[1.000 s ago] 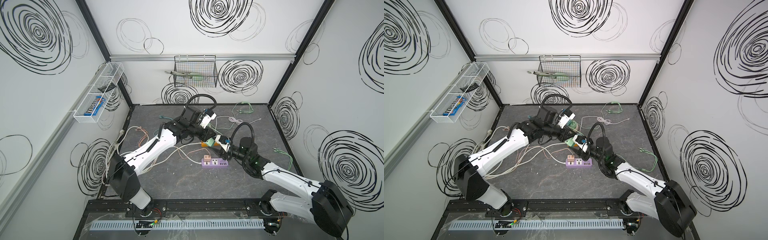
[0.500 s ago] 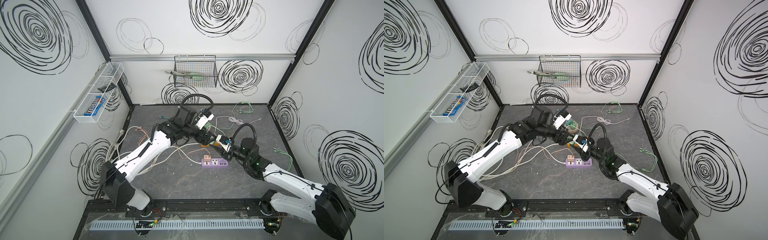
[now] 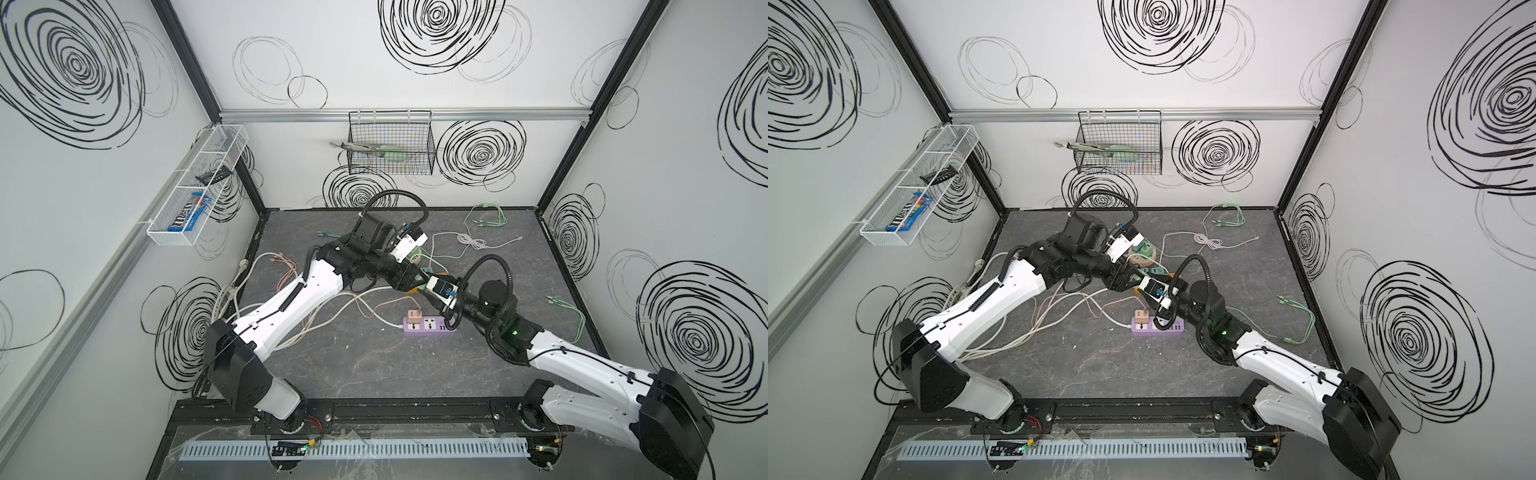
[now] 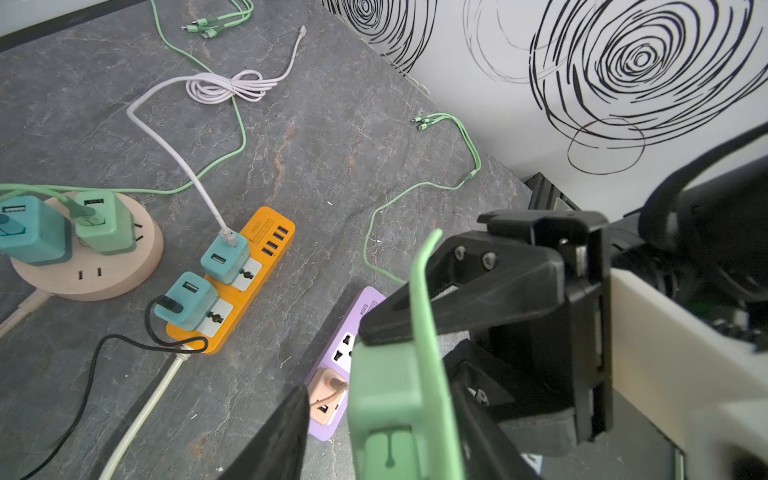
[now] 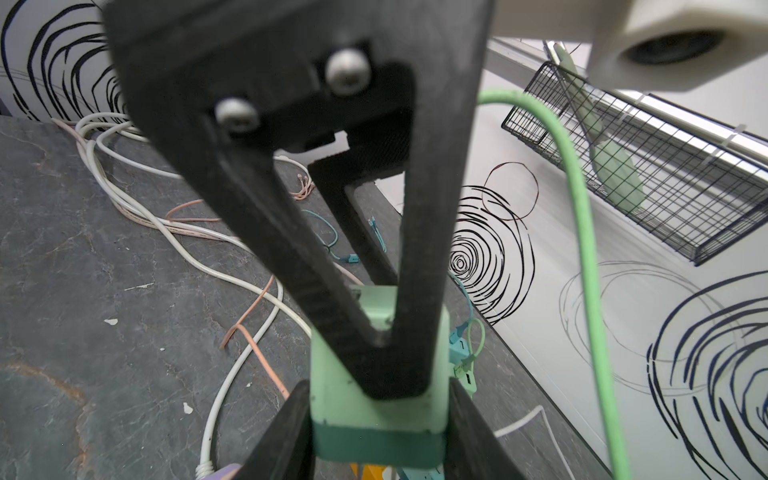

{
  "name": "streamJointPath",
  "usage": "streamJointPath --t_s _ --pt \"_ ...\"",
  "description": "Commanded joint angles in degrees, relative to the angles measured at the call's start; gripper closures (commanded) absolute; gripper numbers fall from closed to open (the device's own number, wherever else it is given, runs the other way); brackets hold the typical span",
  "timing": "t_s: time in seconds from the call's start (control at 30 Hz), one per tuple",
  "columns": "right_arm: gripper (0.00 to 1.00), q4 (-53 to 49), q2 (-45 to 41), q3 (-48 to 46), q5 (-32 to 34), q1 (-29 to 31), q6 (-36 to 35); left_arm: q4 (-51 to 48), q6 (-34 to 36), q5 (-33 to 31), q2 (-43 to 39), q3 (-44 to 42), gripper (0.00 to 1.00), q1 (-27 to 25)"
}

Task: Insert the plug
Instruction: 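Open the right gripper and withdraw it while the left gripper holds the charger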

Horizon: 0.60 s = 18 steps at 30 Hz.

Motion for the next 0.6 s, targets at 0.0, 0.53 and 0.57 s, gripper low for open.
streamJointPath --t_s 0.0,0.53,0.57 --pt "0.6 3.73 -1.45 -0.38 0.76 0.52 -0.94 0.67 0.71 1.94 0.8 0.16 0.45 -0.24" --pt "0.17 -4.37 -3.02 2.64 4.91 0.4 10.84 1.58 1.15 -0.53 0.24 -0.63 1.0 0.5" --pt "0.07 -8.73 -3.96 3.89 5.31 0.04 14.28 2.16 0.8 -1.45 -0.1 -0.78 1.0 0.7"
